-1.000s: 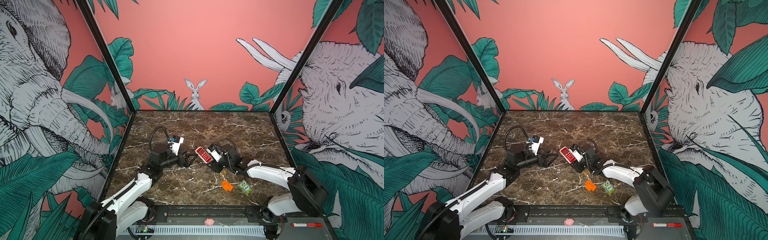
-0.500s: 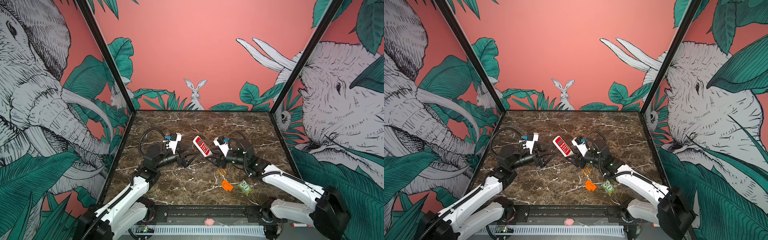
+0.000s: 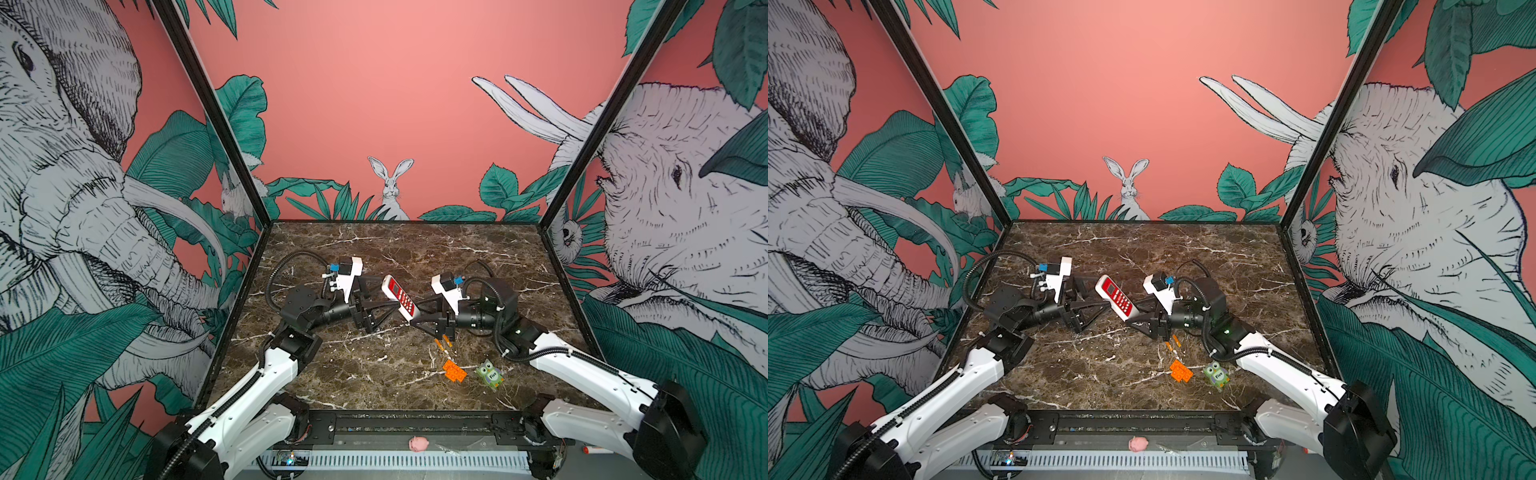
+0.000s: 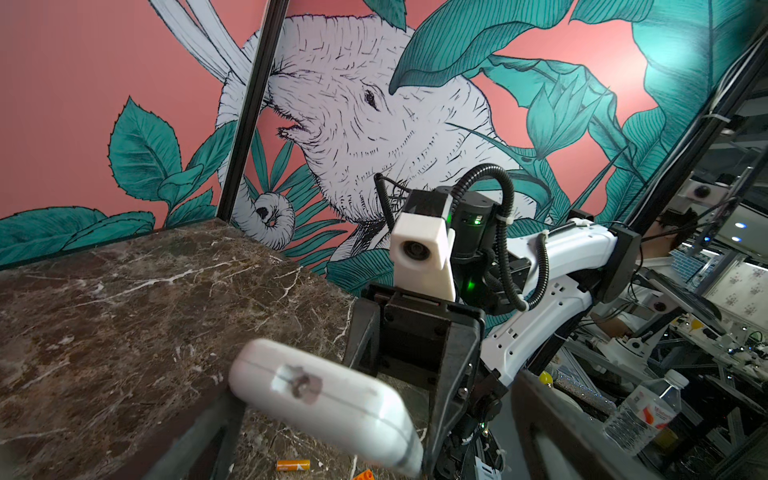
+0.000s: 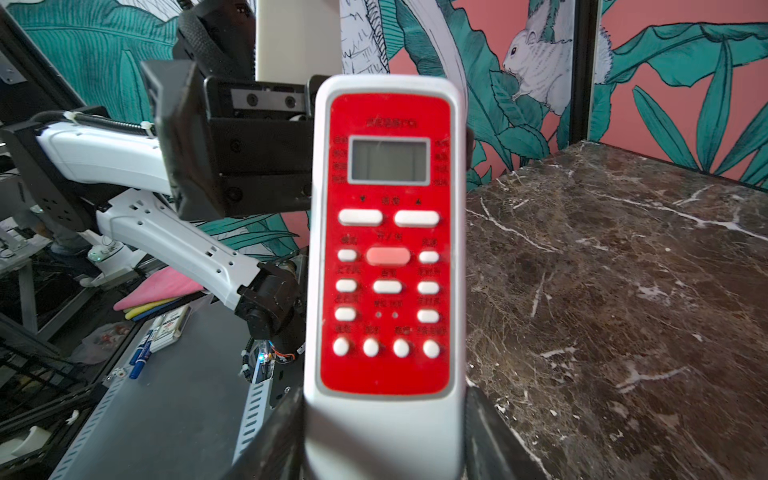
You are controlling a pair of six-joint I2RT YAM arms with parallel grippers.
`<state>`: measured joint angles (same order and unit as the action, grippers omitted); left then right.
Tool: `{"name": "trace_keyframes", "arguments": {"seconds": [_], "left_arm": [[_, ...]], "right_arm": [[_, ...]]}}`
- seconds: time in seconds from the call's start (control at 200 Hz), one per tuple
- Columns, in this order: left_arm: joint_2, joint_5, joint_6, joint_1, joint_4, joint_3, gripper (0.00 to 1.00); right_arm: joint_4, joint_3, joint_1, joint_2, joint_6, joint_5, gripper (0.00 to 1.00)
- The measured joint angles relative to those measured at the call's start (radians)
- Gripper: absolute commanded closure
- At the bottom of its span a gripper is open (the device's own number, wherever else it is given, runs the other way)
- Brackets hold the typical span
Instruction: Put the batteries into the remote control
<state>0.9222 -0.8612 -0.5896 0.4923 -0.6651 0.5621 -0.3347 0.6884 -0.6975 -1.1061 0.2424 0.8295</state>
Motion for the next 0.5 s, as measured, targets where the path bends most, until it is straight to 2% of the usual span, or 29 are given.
{"name": "trace_keyframes", "arguments": {"seconds": [0.225, 0.405, 0.5], "left_arm": [[0.018, -0.023, -0.020, 0.004, -0.046, 0.008, 0.04], [0.039, -0.040, -0.025, 0.016, -0.063, 0.008, 0.12], [0.041, -0.046, -0.026, 0.019, -0.070, 0.010, 0.20]], "right_arm": [[-0.035, 0.000, -0.003, 0.005, 0.021, 0.051, 0.86], [-0.050, 0.005, -0.016, 0.002, 0.027, 0.076, 0.86], [-0.051, 0.005, -0.021, 0.000, 0.028, 0.085, 0.86]]}}
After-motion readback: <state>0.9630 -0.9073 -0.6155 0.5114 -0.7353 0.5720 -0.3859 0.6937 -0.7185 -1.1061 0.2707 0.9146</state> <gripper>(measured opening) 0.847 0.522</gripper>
